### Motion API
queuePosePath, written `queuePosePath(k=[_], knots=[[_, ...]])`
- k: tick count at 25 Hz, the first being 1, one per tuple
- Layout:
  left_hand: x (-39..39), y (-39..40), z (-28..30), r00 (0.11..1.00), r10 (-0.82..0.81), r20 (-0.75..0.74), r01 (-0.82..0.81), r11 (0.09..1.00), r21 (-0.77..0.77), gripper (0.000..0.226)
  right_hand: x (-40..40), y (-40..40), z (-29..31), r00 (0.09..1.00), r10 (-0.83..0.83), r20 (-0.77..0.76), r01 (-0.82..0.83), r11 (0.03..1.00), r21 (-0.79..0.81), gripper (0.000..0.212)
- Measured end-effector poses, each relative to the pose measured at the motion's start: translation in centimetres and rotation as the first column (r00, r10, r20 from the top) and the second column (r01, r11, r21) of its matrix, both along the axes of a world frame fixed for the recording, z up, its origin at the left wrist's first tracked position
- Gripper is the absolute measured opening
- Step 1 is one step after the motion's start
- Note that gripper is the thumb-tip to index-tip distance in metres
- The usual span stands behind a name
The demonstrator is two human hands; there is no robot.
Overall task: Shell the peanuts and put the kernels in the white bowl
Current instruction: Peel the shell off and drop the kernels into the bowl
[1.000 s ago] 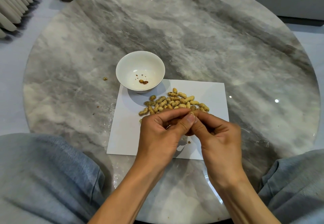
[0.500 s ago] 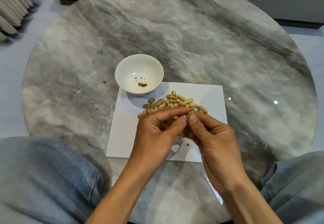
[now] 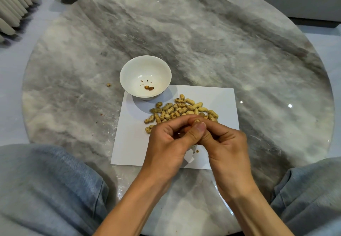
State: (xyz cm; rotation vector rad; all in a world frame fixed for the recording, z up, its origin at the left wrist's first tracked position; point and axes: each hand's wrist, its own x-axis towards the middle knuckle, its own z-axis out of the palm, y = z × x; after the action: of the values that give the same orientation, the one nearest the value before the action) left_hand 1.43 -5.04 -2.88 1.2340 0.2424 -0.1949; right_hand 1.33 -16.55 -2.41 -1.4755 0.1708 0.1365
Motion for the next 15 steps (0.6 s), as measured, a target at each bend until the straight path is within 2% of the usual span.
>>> queuePosePath(k=[4,7,13,15], knots=[[-0.1,-0.3,0.3,0.999,0.038,0.029,-0.037,0.999,-0.011,0.026,-0.1,0.2,0.3,1.000,-0.005,0.029,0.006,1.000,-0.023,0.018],[-0.2,-0.4,0.3,0.998,0.058,0.032,-0.058,0.998,-0.013,0.027,-0.2,0.4,0.4,0.999,-0.025,0.037,0.025,1.000,-0.019,0.018],[0.1,-0.1,0.7,1.000,0.014,0.026,-0.015,0.999,0.040,0.023,0.4,0.1,0.7,0.998,0.016,-0.068,-0.016,1.000,0.003,0.020],[0.5,0.8,0.9,0.998,-0.004,0.063,-0.003,0.994,0.114,0.026,1.0,-0.5,1.0,0.997,0.001,-0.080,-0.001,1.000,0.005,0.020]])
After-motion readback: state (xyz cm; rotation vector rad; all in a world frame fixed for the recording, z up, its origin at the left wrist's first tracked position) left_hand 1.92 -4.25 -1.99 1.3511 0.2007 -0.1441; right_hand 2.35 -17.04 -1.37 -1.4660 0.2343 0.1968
